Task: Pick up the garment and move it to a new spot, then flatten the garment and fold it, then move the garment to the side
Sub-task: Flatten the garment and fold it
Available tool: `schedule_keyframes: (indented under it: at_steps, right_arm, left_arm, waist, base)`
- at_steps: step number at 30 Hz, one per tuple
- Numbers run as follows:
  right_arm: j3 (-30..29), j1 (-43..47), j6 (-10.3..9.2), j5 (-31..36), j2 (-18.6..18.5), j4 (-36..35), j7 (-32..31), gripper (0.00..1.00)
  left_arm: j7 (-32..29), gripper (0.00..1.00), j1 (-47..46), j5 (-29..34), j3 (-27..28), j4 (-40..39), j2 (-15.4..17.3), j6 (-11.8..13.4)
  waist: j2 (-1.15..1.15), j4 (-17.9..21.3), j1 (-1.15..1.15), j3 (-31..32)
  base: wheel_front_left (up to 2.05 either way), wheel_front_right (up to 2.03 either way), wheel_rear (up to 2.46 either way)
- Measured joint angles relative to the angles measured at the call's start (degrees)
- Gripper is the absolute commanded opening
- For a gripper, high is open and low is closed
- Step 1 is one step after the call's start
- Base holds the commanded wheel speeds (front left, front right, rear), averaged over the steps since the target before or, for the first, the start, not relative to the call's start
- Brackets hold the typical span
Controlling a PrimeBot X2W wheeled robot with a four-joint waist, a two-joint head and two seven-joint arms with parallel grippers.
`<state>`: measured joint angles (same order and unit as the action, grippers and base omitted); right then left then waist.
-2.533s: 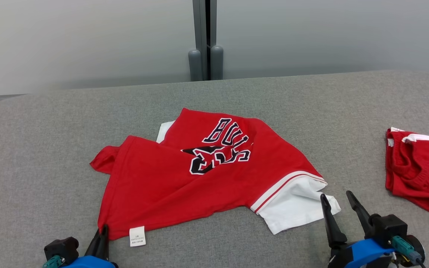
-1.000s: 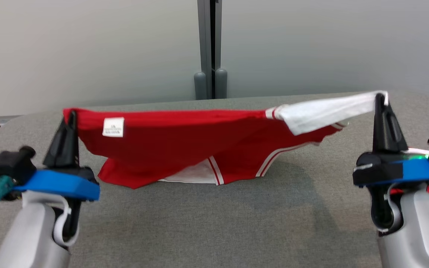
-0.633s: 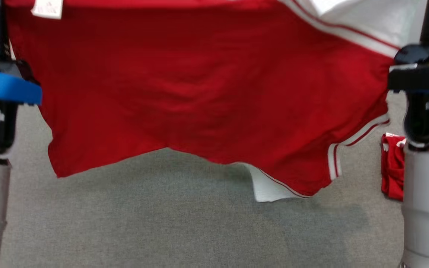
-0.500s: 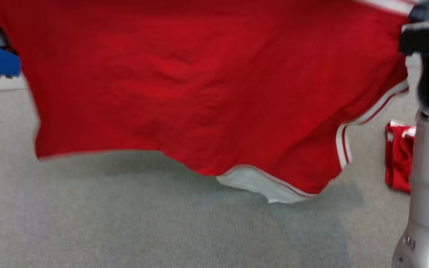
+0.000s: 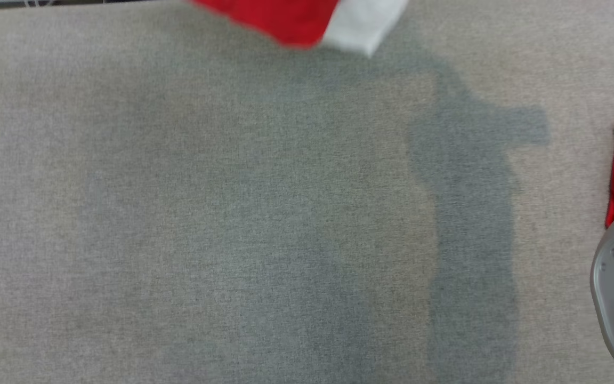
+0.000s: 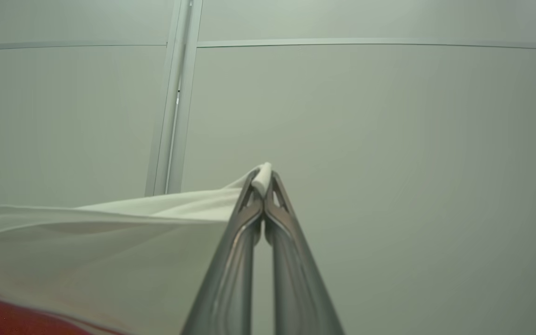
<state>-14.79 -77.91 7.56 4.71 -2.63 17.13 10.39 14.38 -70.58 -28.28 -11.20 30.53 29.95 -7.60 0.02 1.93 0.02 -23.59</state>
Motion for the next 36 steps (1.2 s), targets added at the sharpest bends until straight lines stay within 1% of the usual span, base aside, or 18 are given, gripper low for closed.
schedule_keyframes:
  at_steps: [4, 6, 9, 13, 14, 16, 18, 20, 22, 26, 29, 36]
  right_arm:
    - [-2.13, -0.31, 0.02, -0.58, 0.16, 1.85, 1.87, 0.00]
    - [-2.80, 2.13, 0.08, -1.94, 0.18, 2.35, 2.55, 0.00]
    - [-2.36, 9.86, 0.08, -4.49, 0.21, 2.45, 3.45, 0.00]
    - [-0.88, 23.69, 0.09, -10.60, 0.21, 1.80, 4.19, 0.00]
    - [-0.35, 27.52, 0.09, -12.23, 0.23, 1.66, 4.36, 0.00]
    - [1.03, 35.05, 0.08, -16.28, 0.18, 1.44, 4.42, 0.00]
    - [3.63, 42.16, 0.00, -20.47, 0.05, 0.53, 4.50, 0.00]
    - [6.10, 48.85, 0.00, -20.87, 0.02, -0.53, 4.54, 0.00]
    - [7.51, 54.31, -0.02, -22.81, 0.00, -1.30, 4.56, 0.00]
    - [10.05, 62.71, -0.02, -25.63, -0.04, -1.91, 4.57, 0.00]
    - [11.01, 67.37, -0.02, -27.22, -0.05, -1.66, 4.57, 0.00]
    - [13.26, 74.54, -0.02, -28.27, -0.04, -0.13, 4.57, 0.00]
  left_arm:
    - [0.58, 0.00, 1.03, -1.53, -1.12, 2.20, -0.11, -0.02]
    - [0.62, 0.00, 3.91, -2.71, -1.09, 2.94, -0.68, -0.07]
    - [0.64, 0.00, 9.77, -3.25, -0.89, 2.76, -1.65, -0.09]
    - [0.68, 0.00, 21.62, -5.17, 1.13, 4.05, -5.65, -0.11]
    - [0.68, 0.00, 24.69, -5.17, 0.90, 4.44, -6.43, -0.11]
    - [0.68, 0.00, 30.55, -6.28, 1.98, 5.50, -8.75, -0.09]
    - [0.67, 0.00, 35.37, -7.21, 2.02, 6.28, -11.14, -0.07]
    - [0.66, 0.00, 39.23, -7.58, 2.49, 6.62, -12.40, 0.00]
    - [0.66, 0.00, 42.64, -7.58, 3.48, 7.09, -13.30, 0.00]
    - [0.67, 0.00, 48.80, -6.25, 5.27, 8.45, -15.50, 0.00]
    - [0.67, 0.00, 52.16, -4.58, 6.15, 9.17, -16.84, 0.00]
    - [0.67, 0.00, 58.67, -1.02, 8.09, 9.71, -19.45, 0.00]
  waist:
    - [0.00, -0.41, -0.01, -1.98]
    - [0.00, -0.41, 0.00, -2.35]
    - [0.00, -0.39, -0.02, -2.29]
    - [0.00, -0.24, -0.02, -1.25]
    - [0.00, -0.20, -0.02, -0.87]
    - [-0.01, 0.00, -0.03, -0.14]
    - [-0.02, 0.07, -0.03, 0.62]
    - [-0.02, 0.19, -0.03, 1.37]
    - [-0.02, 0.23, -0.03, 2.34]
    - [-0.03, 0.46, -0.04, 4.74]
    - [-0.03, 0.55, -0.04, 7.05]
    - [-0.04, 0.94, -0.03, 12.83]
  base:
    - [0.00, 0.00, 0.00]
    - [0.00, 0.00, 0.00]
    - [0.00, 0.00, 0.00]
    - [0.00, 0.00, 0.00]
    - [0.00, 0.00, 0.00]
    - [0.00, 0.00, 0.00]
    - [0.00, 0.00, 0.00]
    - [0.00, 0.00, 0.00]
    - [0.00, 0.00, 0.00]
    - [0.00, 0.00, 0.00]
    - [0.00, 0.00, 0.00]
    - [0.00, 0.00, 0.00]
